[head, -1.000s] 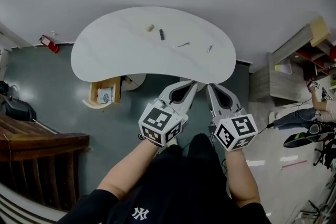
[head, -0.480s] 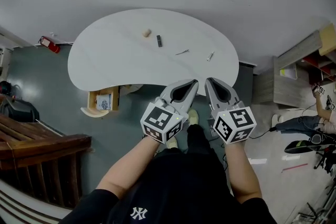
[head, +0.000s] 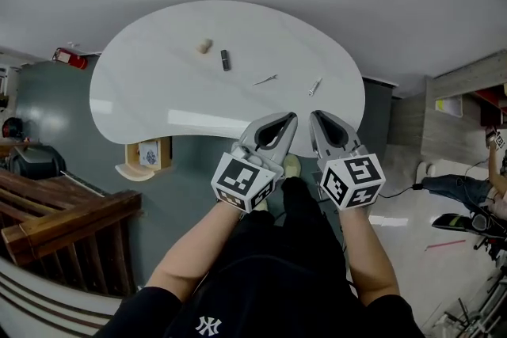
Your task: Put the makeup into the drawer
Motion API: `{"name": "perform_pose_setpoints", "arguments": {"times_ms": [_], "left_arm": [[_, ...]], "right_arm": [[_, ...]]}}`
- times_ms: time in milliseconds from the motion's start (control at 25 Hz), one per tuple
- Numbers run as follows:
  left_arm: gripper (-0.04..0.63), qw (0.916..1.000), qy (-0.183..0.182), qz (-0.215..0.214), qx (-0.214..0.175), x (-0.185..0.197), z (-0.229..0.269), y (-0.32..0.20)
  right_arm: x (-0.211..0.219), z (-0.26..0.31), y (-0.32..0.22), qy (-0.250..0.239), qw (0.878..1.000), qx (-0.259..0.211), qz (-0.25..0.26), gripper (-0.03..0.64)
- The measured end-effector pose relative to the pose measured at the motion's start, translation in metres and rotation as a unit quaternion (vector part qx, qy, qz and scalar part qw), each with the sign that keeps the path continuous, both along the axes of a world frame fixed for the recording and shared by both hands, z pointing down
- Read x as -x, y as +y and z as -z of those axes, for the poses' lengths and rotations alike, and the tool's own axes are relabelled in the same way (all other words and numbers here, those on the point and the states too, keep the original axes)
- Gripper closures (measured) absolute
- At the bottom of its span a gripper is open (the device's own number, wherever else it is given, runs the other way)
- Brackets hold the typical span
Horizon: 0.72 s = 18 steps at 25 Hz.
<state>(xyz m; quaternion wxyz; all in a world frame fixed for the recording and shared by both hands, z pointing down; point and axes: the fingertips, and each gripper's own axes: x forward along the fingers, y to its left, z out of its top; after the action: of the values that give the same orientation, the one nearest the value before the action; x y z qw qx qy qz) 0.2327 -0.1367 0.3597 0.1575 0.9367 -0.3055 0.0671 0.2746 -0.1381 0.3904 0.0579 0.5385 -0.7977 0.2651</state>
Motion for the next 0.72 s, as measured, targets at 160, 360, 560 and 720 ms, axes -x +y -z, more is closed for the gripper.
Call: {"name": "perform_pose_setpoints", "arguments": {"times_ms": [160,360,560,720], "left_arm": [[0.586,0.9997,-0.015,0.007,0.016,-0.013,-0.03,-0.024],[0.586,0.9986,-0.03,0.014,0.041,-0.023,-0.071,-0.046],[0.585,0.9973,-0.043,0.012,0.058,-0.032,-0.107,-0.063],[0.585,0.9963,-0.051,0.006,0.07,-0.04,-0.131,-0.072]], "right_arm": [[-0.017,-0.04,-0.022,-0.005,0.999,0.034,-0.003,0.587],[-0.036,-0.089,-0.047,-0.012,0.997,0.076,-0.013,0.548],[-0.049,-0.141,-0.066,-0.014,0.992,0.118,-0.033,0.537],[-0.055,-0.176,-0.077,-0.011,0.988,0.149,-0.042,0.529]]}}
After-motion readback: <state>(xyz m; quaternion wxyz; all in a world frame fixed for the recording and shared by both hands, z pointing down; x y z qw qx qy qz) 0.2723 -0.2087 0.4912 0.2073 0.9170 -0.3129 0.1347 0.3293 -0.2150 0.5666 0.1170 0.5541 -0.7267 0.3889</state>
